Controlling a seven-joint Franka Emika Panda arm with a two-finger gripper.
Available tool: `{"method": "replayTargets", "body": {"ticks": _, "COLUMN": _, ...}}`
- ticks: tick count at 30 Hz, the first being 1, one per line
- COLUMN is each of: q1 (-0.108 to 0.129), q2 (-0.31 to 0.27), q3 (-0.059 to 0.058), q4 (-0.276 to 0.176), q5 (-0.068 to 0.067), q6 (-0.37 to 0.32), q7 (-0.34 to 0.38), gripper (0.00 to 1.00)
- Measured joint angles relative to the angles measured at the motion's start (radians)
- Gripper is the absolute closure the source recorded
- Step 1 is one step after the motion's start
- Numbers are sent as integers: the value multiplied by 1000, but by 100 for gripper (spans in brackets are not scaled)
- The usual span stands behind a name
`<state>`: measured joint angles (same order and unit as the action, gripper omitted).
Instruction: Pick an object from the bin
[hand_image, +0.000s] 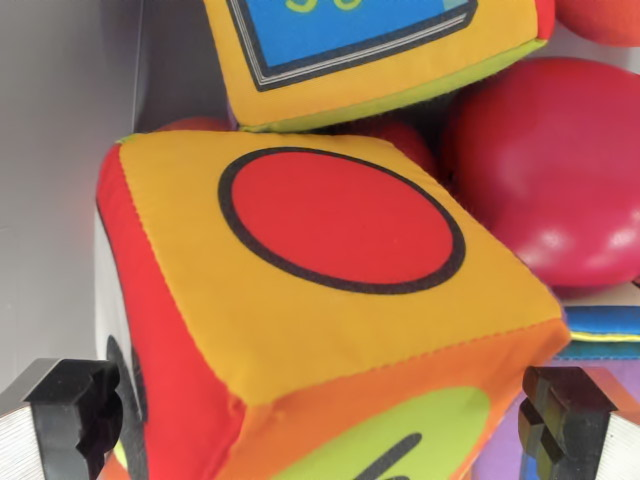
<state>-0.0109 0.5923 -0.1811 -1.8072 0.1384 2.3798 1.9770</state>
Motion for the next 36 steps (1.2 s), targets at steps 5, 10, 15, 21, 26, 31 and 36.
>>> {"method": "replayTargets", "body": {"ticks": 5, "q1": -2, "q2": 7, "q3": 2, "q4": 0, "q5": 1, "q6": 7, "q7": -1, "gripper": 100}}
{"method": "replayTargets", "body": {"ticks": 10, "q1": -2, "q2": 7, "q3": 2, "q4": 0, "q5": 1, "q6": 8, "q7": -1, "gripper": 100}}
{"method": "replayTargets", "body": {"ticks": 15, "q1": -2, "q2": 7, "q3": 2, "q4": 0, "q5": 1, "q6": 9, "q7": -1, "gripper": 100}}
{"method": "replayTargets", "body": {"ticks": 21, "q1": -2, "q2": 7, "q3": 3, "q4": 0, "q5": 1, "q6": 9, "q7": -1, "gripper": 100}}
{"method": "replayTargets", "body": {"ticks": 26, "q1": -2, "q2": 6, "q3": 3, "q4": 0, "q5": 1, "q6": 9, "q7": -1, "gripper": 100}}
{"method": "replayTargets", "body": {"ticks": 31, "q1": -2, "q2": 6, "q3": 3, "q4": 0, "q5": 1, "q6": 9, "q7": -1, "gripper": 100}}
{"method": "replayTargets", "body": {"ticks": 36, "q1": -2, "q2": 6, "q3": 3, "q4": 0, "q5": 1, "q6": 9, "q7": -1, "gripper": 100}}
